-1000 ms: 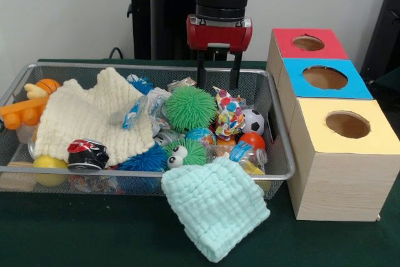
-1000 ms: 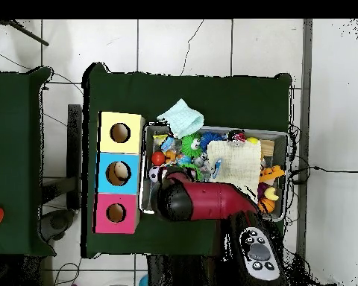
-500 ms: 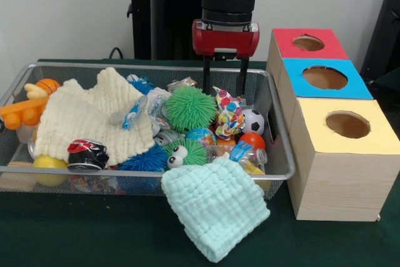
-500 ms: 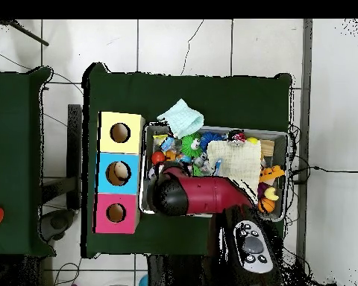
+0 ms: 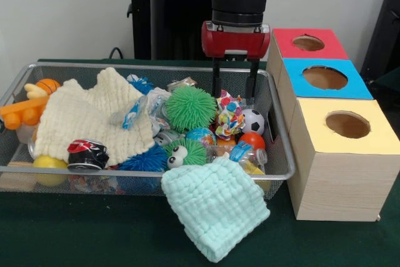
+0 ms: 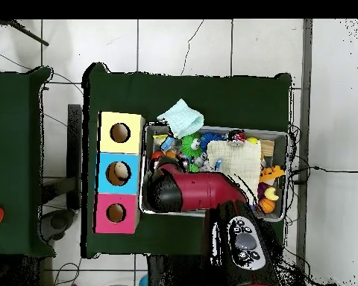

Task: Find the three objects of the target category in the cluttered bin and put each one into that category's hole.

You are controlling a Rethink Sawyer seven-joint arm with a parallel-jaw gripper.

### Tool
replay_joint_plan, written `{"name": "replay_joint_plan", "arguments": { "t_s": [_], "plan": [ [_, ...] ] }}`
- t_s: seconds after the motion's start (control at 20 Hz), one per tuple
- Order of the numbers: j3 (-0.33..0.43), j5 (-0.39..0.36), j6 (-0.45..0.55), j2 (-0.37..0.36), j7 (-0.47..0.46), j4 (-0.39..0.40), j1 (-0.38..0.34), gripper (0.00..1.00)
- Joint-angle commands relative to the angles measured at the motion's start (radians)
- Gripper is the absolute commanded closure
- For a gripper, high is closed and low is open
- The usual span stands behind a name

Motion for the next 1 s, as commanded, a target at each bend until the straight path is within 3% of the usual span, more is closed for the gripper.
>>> {"name": "replay_joint_plan", "arguments": {
  "t_s": [0.05,0.25,0.45,1.0],
  "plan": [
    [-0.014,0.009,0.014,0.074,0.128,-0.037,-0.004,0.00],
    [0.011,-0.009,-0.055,0.101,0.127,-0.004,-0.034,0.00],
    [0.035,-0.018,-0.062,0.102,0.109,0.008,-0.057,0.00],
    [-0.056,-0.033,-0.124,0.142,0.128,-0.025,0.016,0.00]
  ]
}}
